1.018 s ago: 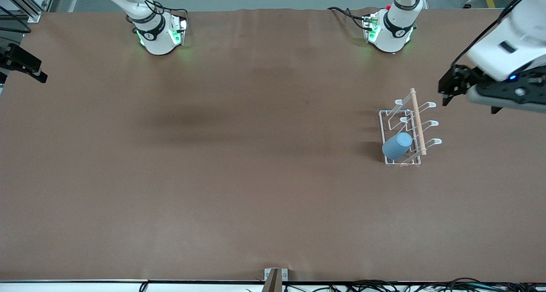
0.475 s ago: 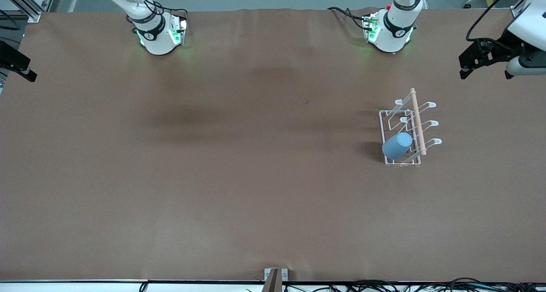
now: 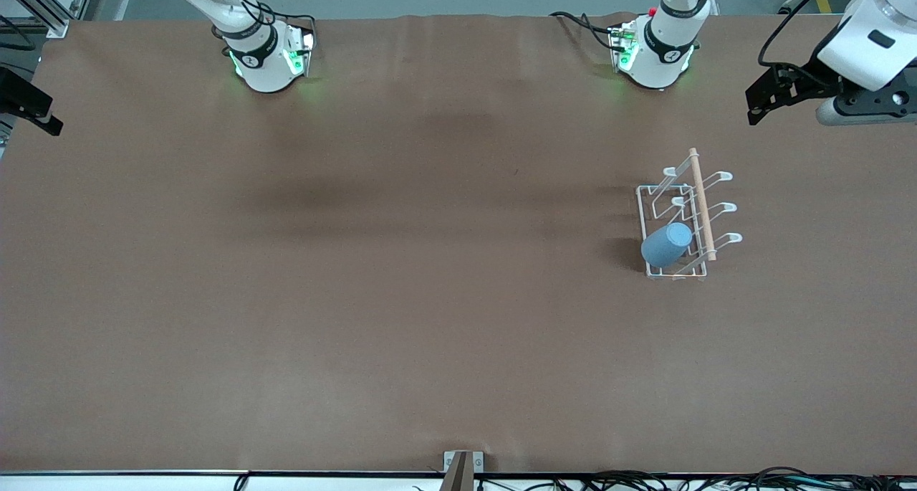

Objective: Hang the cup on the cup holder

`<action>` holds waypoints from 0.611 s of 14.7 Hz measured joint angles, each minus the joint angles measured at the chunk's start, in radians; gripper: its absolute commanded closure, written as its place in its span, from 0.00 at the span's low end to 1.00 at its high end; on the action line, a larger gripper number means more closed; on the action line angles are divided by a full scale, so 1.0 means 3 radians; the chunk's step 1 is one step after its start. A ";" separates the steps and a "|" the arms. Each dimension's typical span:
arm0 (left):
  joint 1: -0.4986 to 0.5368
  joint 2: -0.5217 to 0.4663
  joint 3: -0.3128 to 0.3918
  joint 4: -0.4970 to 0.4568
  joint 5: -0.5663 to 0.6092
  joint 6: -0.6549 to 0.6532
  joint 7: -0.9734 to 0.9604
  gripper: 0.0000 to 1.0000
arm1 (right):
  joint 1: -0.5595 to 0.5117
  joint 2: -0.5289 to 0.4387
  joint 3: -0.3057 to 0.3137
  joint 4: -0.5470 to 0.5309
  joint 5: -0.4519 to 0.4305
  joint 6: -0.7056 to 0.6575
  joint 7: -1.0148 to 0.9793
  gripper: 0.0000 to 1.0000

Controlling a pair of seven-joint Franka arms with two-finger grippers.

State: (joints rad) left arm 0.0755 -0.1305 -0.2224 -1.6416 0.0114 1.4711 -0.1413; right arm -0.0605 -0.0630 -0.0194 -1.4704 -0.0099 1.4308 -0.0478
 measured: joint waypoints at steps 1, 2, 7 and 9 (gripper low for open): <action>0.0001 0.0000 0.0017 -0.0016 -0.0039 0.0006 0.0000 0.00 | 0.0000 0.0000 0.0001 -0.0004 -0.0011 -0.0002 0.0000 0.00; 0.0007 0.0000 0.0031 -0.0024 -0.0078 0.0008 0.0001 0.00 | 0.0000 0.0000 0.0001 -0.0008 -0.0019 -0.0003 0.0000 0.00; 0.0011 0.0000 0.0050 0.0005 -0.0113 0.0020 0.0100 0.00 | 0.0000 0.0000 0.0001 -0.0020 -0.0026 -0.0003 0.0000 0.00; 0.0011 0.0000 0.0050 0.0017 -0.0113 0.0020 0.0144 0.00 | 0.0000 0.0000 0.0001 -0.0022 -0.0026 -0.0003 0.0000 0.00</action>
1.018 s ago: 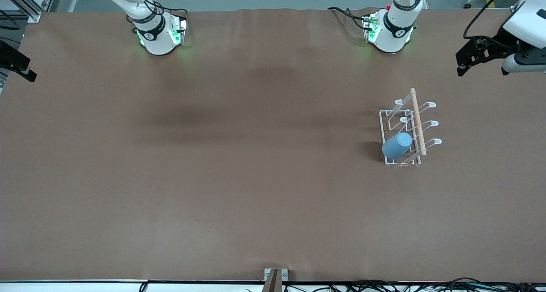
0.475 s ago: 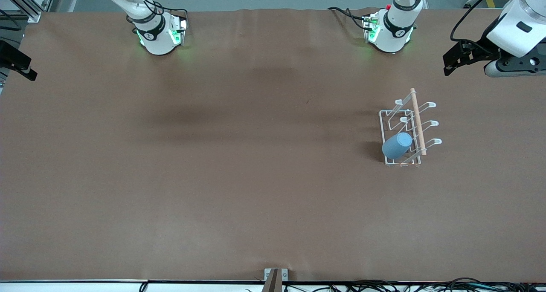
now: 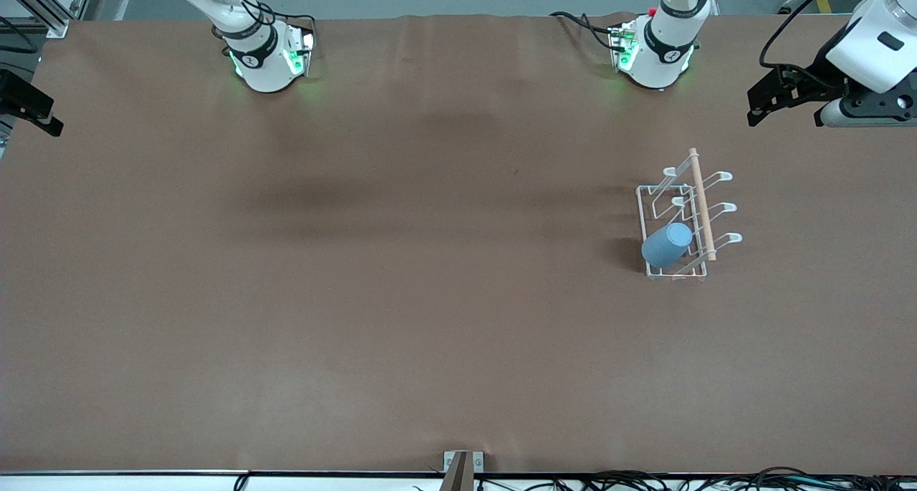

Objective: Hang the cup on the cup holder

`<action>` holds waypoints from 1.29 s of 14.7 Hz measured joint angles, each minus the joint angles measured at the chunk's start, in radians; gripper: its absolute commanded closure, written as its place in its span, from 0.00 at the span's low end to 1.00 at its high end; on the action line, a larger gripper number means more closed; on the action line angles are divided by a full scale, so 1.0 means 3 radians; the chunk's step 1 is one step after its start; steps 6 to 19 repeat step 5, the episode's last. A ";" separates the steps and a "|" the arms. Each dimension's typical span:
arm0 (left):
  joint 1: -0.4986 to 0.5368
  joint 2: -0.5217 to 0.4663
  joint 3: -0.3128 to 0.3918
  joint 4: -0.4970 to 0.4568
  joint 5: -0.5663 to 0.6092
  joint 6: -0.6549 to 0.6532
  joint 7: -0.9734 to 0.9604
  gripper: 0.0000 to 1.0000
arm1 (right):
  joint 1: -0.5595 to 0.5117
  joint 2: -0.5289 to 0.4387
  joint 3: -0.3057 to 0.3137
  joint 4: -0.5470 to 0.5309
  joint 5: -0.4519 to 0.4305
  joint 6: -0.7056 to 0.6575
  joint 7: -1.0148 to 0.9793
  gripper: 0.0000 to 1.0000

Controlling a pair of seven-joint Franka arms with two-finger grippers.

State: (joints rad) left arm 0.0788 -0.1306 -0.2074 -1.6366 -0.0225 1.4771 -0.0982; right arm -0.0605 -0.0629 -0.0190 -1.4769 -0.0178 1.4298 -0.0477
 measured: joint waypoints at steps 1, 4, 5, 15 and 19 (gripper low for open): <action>0.0000 0.0000 0.0000 0.0001 0.0000 0.0000 0.0001 0.00 | 0.0000 0.0000 0.0000 0.0000 0.0000 0.0000 0.0000 0.00; 0.0001 0.0000 0.0001 0.0009 0.0001 0.0000 0.0001 0.00 | 0.0000 0.0000 0.0000 -0.0002 0.0000 0.0000 0.0000 0.00; 0.0000 0.0000 0.0000 0.0013 0.0019 0.0000 0.0001 0.00 | 0.0000 0.0001 0.0000 -0.0004 0.0000 0.0000 0.0000 0.00; 0.0000 0.0000 0.0000 0.0013 0.0019 0.0000 0.0001 0.00 | 0.0000 0.0001 0.0000 -0.0004 0.0000 0.0000 0.0000 0.00; 0.0000 0.0000 0.0000 0.0013 0.0019 0.0000 0.0001 0.00 | 0.0000 0.0001 0.0000 -0.0004 0.0000 0.0000 0.0000 0.00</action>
